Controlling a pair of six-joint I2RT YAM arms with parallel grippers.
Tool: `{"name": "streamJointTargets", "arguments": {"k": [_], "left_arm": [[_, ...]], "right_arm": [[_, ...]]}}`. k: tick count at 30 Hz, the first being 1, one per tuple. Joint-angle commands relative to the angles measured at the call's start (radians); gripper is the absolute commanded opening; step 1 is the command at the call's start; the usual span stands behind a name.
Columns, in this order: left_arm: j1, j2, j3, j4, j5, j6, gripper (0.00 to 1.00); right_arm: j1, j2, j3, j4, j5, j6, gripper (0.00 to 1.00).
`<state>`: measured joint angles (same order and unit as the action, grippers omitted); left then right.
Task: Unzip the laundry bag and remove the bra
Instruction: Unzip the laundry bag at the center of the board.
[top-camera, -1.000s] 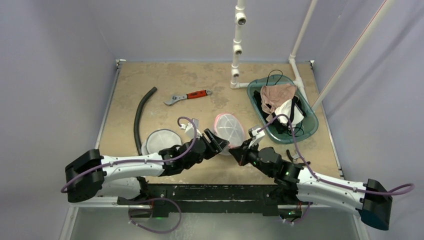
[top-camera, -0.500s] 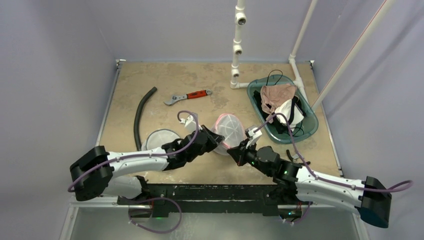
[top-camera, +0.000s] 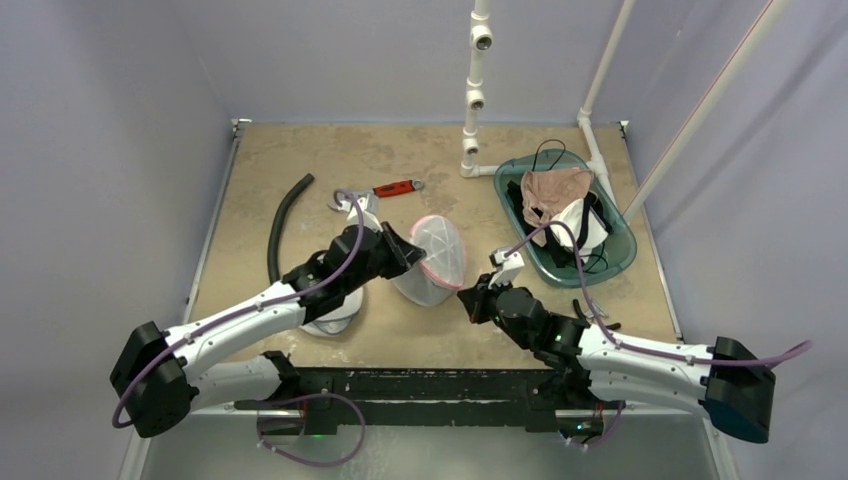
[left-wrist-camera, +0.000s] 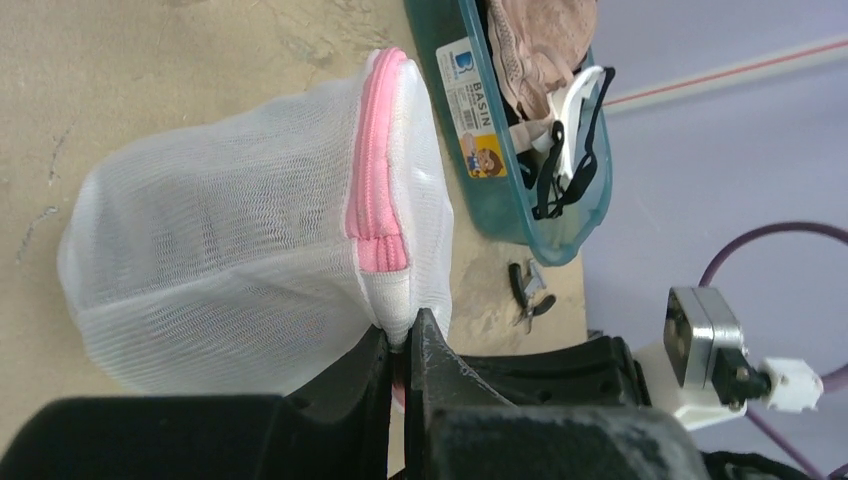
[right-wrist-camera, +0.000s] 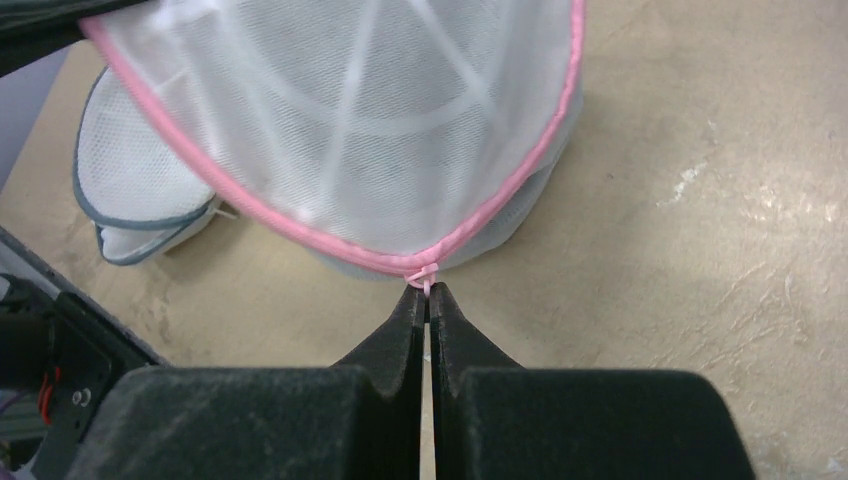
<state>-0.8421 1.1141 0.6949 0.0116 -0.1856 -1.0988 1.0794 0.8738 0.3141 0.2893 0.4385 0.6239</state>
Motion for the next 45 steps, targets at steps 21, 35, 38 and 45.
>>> {"name": "streamJointTargets", "arguments": {"k": [21,35,38,45], "left_arm": [[0.162,0.306,0.515,-0.254,0.719,0.897,0.05],[0.190,0.014,-0.031,0.215,0.332,0.193,0.78],[0.066,-0.069,-0.175,0.381,0.208,-0.029,0.82],[-0.156,0.114,0.055,0.266,0.029,-0.041,0.83]], "right_arm": [[-0.034,-0.334,-0.049,-0.057,-0.013,-0.072,0.00],[-0.031,-0.206,-0.064,0.015,-0.082,-0.077,0.00],[-0.032,-0.202,-0.064,0.017,-0.075,-0.073,0.00],[-0.031,-0.177,-0.058,0.018,-0.070,-0.075,0.00]]}}
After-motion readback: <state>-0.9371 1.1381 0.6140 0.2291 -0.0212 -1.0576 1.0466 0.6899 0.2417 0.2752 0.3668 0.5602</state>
